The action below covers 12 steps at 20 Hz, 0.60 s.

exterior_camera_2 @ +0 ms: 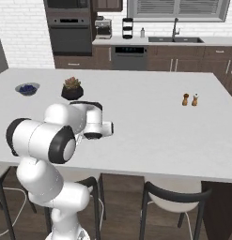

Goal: Take a straw from the drawer in front and place it inside the glass cup on the dining counter.

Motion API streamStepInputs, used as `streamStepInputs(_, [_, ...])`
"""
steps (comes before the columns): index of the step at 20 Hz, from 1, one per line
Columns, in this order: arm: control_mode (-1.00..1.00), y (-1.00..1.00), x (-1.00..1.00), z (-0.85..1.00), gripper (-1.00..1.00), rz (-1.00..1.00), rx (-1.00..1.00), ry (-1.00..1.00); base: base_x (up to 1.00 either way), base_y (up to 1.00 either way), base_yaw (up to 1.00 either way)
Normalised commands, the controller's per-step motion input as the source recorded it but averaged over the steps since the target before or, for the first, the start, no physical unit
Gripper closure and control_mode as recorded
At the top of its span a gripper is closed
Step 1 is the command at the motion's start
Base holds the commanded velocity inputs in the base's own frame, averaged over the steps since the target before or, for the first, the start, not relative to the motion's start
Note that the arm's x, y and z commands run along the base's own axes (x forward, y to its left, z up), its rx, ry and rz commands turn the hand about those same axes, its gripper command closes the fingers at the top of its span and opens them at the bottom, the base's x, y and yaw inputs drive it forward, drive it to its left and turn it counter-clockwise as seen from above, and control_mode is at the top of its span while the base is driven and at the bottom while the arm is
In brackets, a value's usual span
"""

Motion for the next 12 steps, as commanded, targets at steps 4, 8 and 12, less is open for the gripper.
streamStepInputs(4, [-1.00, -0.30, -0.30, 0.51, -1.00, -0.08, -0.10, -0.18, 0.00, 0.00, 0.00])
streamStepInputs(8, [-1.00, -0.52, -0.47, 0.73, -1.00, -0.09, -0.21, -0.30, 0.00, 0.00, 0.00])
streamStepInputs(12, [-1.00, -0.46, -0.71, 0.78, -1.00, -0.05, -0.29, -0.42, 0.00, 0.00, 0.00])
